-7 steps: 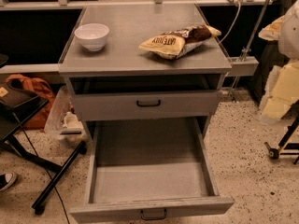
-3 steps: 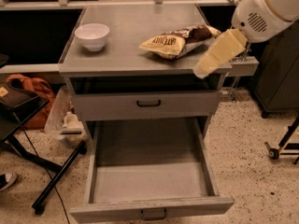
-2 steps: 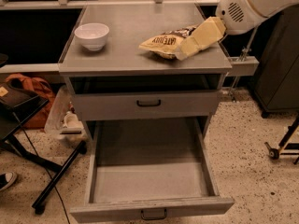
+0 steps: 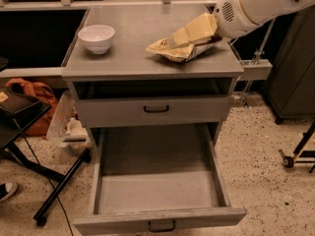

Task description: Place brown chip bag into middle drawer

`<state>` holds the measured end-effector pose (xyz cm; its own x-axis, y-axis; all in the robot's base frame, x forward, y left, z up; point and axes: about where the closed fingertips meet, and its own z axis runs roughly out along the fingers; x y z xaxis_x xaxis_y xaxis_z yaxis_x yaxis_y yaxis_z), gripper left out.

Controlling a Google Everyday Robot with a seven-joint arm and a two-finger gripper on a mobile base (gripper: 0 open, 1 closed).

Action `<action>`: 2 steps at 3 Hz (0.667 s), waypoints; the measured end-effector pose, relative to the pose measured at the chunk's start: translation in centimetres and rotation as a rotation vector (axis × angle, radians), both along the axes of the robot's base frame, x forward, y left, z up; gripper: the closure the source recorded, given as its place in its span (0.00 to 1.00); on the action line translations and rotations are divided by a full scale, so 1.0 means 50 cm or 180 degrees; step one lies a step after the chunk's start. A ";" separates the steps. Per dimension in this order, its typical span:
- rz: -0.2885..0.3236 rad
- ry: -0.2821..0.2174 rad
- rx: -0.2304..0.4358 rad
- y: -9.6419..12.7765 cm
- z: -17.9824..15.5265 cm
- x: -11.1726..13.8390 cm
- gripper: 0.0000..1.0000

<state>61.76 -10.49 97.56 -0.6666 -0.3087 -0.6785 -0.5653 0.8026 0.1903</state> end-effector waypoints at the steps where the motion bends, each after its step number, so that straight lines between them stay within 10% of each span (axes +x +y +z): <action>1: -0.0001 0.0000 0.0000 0.000 0.000 0.000 0.00; 2: -0.0272 -0.0005 0.0025 -0.006 -0.008 0.021 0.00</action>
Offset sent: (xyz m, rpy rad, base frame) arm 0.0309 -0.0142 -0.0124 0.0255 -0.0047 -0.2622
